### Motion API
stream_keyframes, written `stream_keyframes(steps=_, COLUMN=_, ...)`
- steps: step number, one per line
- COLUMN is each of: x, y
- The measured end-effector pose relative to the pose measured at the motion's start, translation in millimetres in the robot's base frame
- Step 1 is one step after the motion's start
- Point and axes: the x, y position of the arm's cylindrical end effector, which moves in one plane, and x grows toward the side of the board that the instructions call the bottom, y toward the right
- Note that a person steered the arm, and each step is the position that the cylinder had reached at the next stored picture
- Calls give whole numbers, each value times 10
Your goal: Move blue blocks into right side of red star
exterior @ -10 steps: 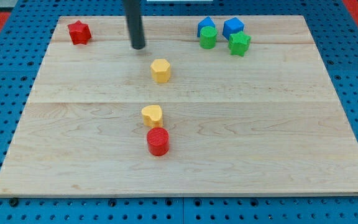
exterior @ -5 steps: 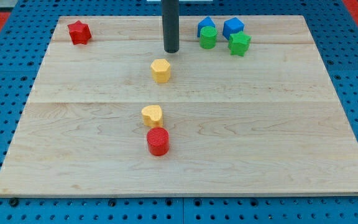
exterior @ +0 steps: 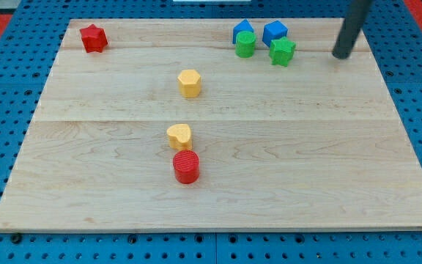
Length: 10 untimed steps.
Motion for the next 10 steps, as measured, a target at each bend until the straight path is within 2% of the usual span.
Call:
stream_keyframes(steps=1, x=-298, y=-503)
stream_keyframes(steps=4, x=-300, y=-1989)
stream_keyframes(steps=5, x=-346, y=-2086)
stream_keyframes(steps=6, x=-608, y=-2113)
stream_keyframes(steps=8, x=-541, y=-3656)
stream_keyframes(steps=9, x=-627, y=-3671)
stream_keyframes(steps=10, x=-724, y=-3090)
